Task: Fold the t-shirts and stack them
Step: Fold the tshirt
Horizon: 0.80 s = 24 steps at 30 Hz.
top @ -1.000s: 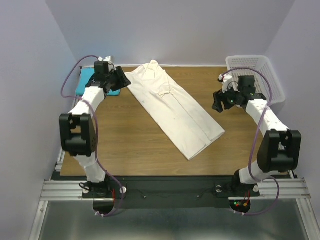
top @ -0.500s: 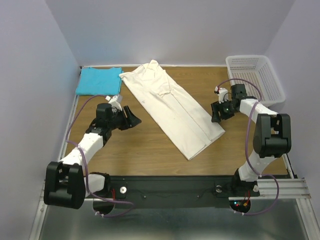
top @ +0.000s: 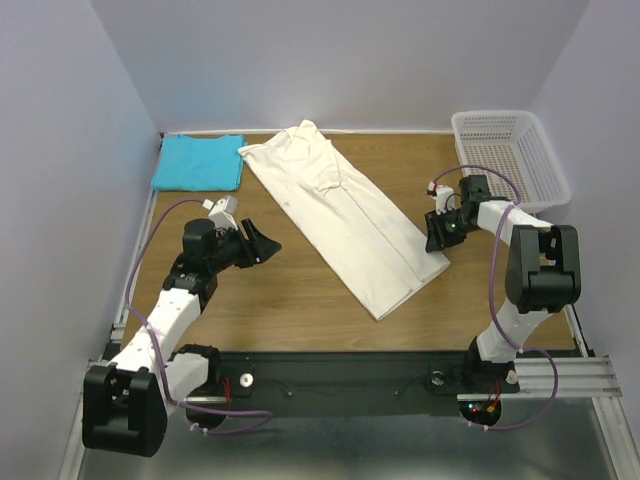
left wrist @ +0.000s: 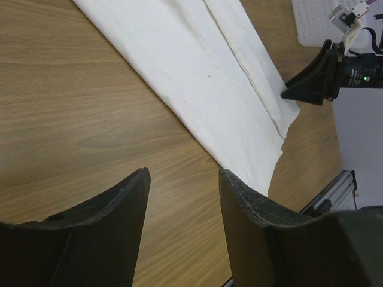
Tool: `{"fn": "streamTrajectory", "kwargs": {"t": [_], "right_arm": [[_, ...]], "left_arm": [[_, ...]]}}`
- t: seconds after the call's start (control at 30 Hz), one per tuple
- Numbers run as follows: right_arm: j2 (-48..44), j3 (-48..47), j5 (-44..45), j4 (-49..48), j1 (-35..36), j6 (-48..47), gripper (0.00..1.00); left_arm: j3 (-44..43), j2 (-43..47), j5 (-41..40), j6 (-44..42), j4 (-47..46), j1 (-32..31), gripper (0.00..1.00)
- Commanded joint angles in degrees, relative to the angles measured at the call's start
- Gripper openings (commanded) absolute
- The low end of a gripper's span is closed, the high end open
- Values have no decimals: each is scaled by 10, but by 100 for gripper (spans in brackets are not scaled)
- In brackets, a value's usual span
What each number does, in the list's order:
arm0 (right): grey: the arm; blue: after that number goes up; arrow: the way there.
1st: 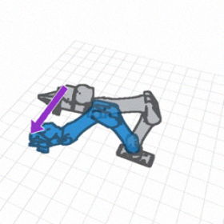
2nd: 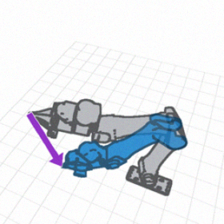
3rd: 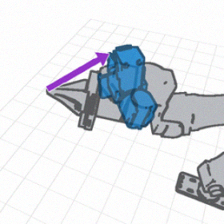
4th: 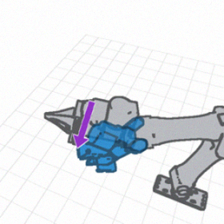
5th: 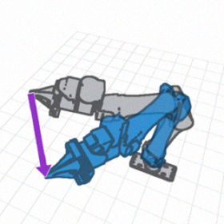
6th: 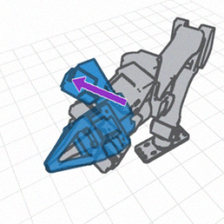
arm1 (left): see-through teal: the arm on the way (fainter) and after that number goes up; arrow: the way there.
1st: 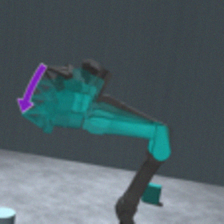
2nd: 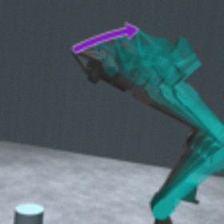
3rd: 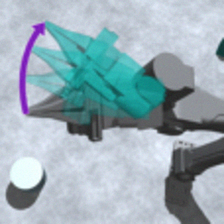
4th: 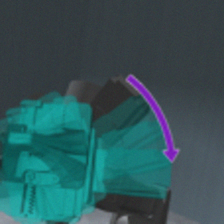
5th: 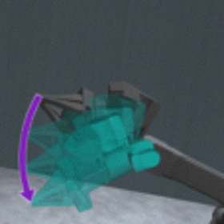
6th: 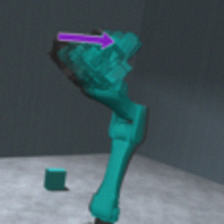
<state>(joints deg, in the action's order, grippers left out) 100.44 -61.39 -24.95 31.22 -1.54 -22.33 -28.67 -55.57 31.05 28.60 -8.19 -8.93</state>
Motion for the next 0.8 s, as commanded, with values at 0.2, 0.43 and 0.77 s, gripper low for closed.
{"fn": "streamTrajectory", "kwargs": {"t": [0.2, 0.43, 0.77], "right_arm": [[-18, 47, 68, 39, -6, -23, 18], [-88, 104, 125, 67, -19, -62, 1], [-190, 95, 133, 105, -26, -90, 62]], "left_arm": [[21, 44, 12, 31, 0, -24, 61], [24, 50, -21, 50, 11, -98, 61], [-11, 25, -91, -6, -10, -272, 61]]}}
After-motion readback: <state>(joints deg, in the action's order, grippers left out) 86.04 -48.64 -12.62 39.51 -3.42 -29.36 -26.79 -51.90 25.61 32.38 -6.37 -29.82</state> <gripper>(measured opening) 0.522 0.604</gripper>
